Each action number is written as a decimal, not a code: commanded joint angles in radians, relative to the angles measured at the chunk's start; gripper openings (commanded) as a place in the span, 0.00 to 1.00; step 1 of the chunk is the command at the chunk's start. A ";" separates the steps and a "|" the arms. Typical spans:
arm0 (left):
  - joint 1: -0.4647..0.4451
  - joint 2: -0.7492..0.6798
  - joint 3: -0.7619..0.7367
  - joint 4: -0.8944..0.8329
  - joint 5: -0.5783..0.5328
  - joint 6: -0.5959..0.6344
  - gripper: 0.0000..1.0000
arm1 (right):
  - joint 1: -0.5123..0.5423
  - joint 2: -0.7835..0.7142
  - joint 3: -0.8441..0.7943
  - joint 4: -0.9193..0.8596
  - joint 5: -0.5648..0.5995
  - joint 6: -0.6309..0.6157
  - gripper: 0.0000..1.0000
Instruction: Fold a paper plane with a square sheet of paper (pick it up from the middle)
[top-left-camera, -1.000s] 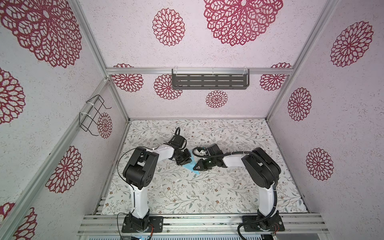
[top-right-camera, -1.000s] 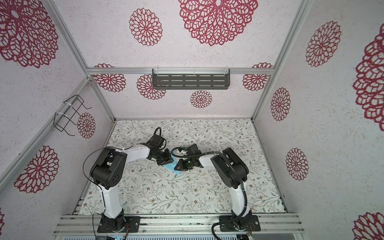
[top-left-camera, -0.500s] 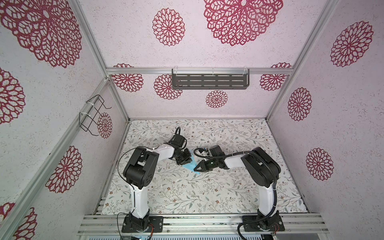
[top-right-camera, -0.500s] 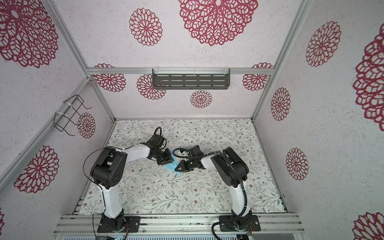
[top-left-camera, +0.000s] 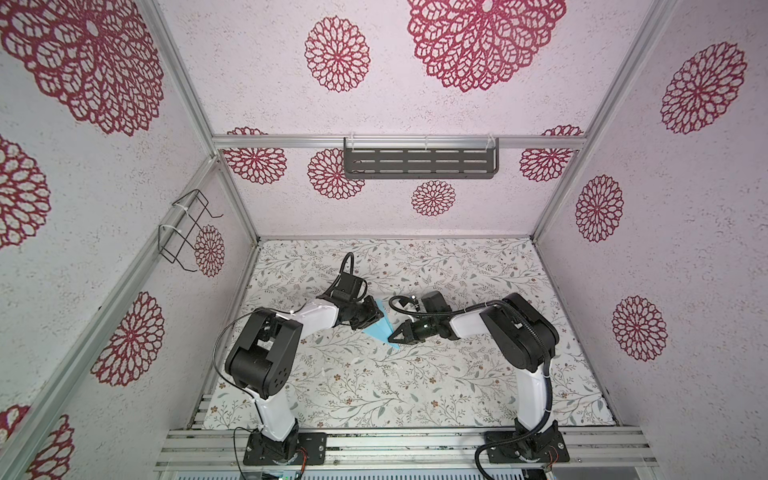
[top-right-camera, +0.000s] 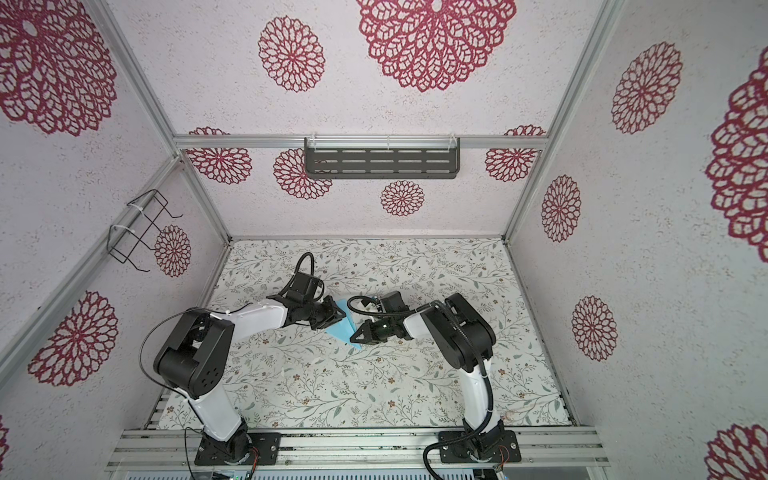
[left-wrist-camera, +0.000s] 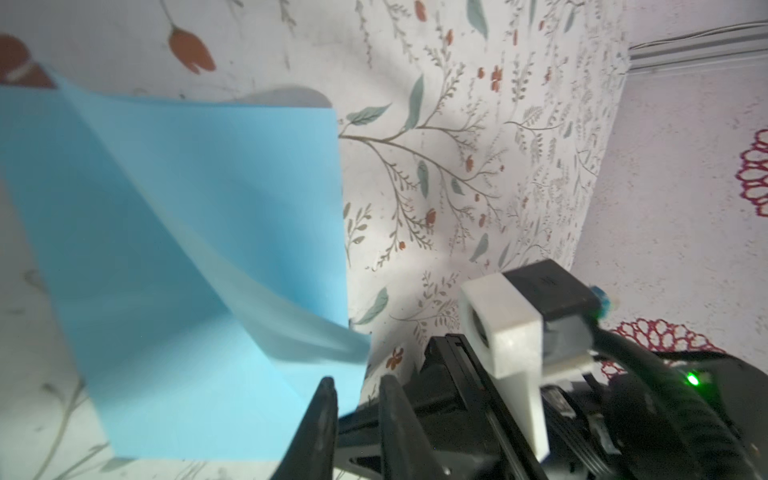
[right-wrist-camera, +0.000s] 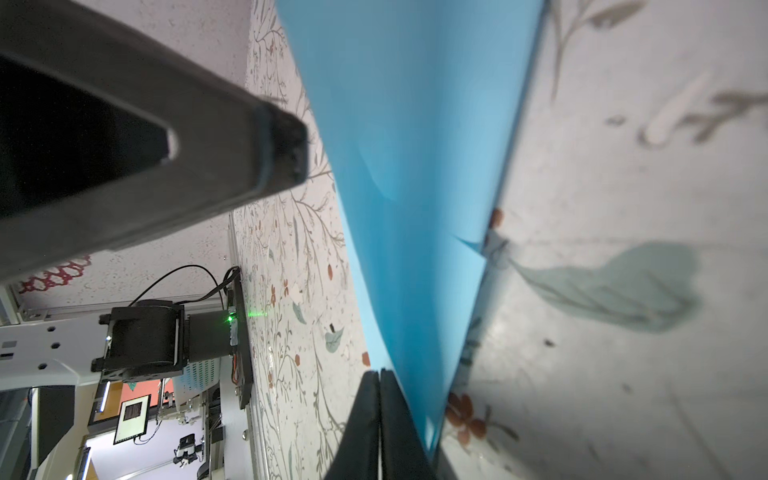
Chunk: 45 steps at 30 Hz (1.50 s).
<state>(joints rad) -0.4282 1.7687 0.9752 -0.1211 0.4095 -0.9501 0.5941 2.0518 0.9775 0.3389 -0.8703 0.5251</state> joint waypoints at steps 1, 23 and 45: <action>-0.023 -0.021 -0.042 0.082 -0.009 -0.004 0.20 | -0.007 0.037 -0.015 -0.058 0.052 0.001 0.09; -0.062 0.089 -0.011 0.058 -0.044 -0.004 0.17 | -0.010 0.033 -0.010 -0.071 0.060 -0.004 0.08; -0.063 0.159 0.008 0.016 -0.071 -0.001 0.16 | -0.011 -0.097 0.001 -0.081 0.034 -0.003 0.09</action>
<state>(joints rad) -0.4866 1.8950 0.9821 -0.0654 0.3740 -0.9539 0.5922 2.0289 0.9775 0.3054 -0.8562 0.5247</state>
